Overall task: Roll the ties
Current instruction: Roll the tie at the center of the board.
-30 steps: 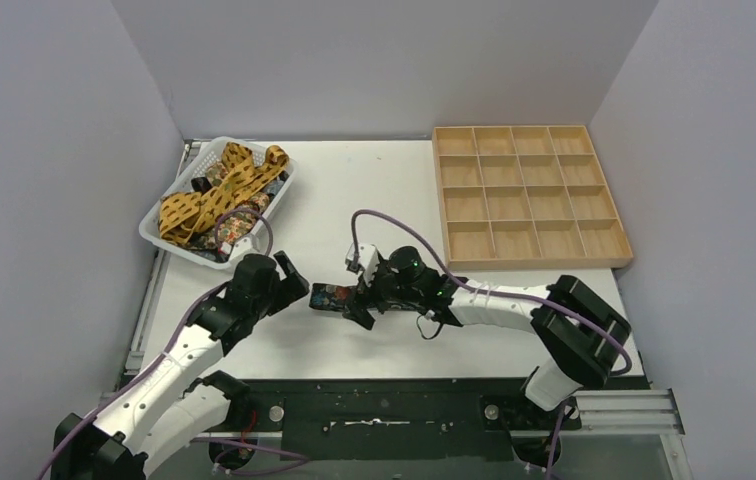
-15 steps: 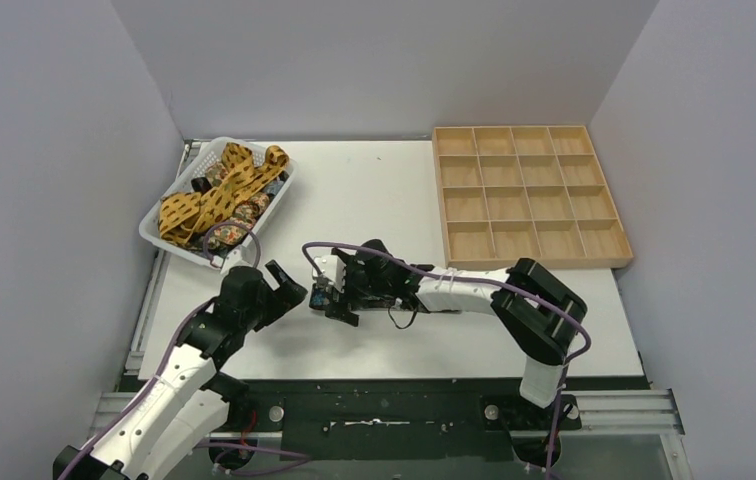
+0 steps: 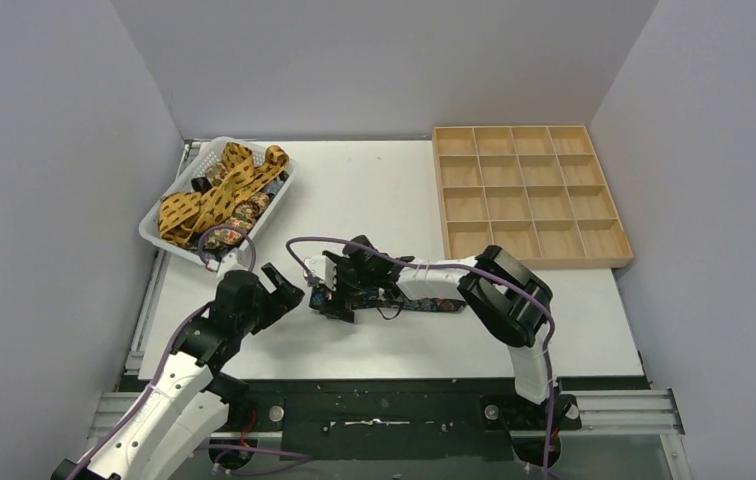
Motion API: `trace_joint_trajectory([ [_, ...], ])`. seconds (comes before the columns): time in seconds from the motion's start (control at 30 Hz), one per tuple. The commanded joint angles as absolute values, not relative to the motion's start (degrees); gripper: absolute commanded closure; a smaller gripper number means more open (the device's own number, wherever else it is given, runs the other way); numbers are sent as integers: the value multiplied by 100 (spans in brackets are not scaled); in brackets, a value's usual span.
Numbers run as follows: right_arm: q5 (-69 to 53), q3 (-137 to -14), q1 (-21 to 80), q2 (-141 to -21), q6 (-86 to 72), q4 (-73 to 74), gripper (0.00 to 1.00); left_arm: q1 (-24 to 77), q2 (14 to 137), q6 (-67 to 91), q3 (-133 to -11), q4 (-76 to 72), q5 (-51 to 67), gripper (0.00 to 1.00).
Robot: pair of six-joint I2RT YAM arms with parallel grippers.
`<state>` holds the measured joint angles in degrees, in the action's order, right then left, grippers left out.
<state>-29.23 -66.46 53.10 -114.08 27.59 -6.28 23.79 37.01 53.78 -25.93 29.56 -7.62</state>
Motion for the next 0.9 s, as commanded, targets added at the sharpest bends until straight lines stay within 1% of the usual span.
trace_joint_trajectory([
  [0.0,-3687,-6885,5047,-11575,2927,-466,11,2320,3647,5389,-2593,3011,-734,18],
  [0.13,-4117,-6796,4897,-11615,2504,-422,29,2316,3651,5399,-2565,3041,-729,18],
  [0.23,-4270,-6414,4968,-11514,2439,-661,42,2312,3648,5412,-2492,2971,-702,18],
  [0.27,-4290,-6299,5013,-11465,2413,-747,45,2312,3663,5414,-2468,2937,-684,18],
  [0.43,-4249,-5873,5263,-11281,2082,-1158,54,2304,3735,5414,-2403,2901,-662,18],
  [0.57,-4082,-5721,5552,-11199,1785,-1423,54,2295,3704,5461,-2355,2933,-680,18],
  [0.67,-3927,-5649,5743,-11188,1690,-1515,50,2290,3613,5507,-2381,3021,-755,18],
  [0.77,-3836,-5670,5817,-11227,1796,-1454,40,2291,3525,5536,-2369,3064,-791,18],
  [0.83,-3732,-5766,5820,-11210,1962,-1242,28,2285,3513,5537,-2356,3072,-791,18],
  [0.87,-3709,-5819,5821,-11170,2036,-1142,25,2285,3521,5537,-2351,3071,-791,18],
])
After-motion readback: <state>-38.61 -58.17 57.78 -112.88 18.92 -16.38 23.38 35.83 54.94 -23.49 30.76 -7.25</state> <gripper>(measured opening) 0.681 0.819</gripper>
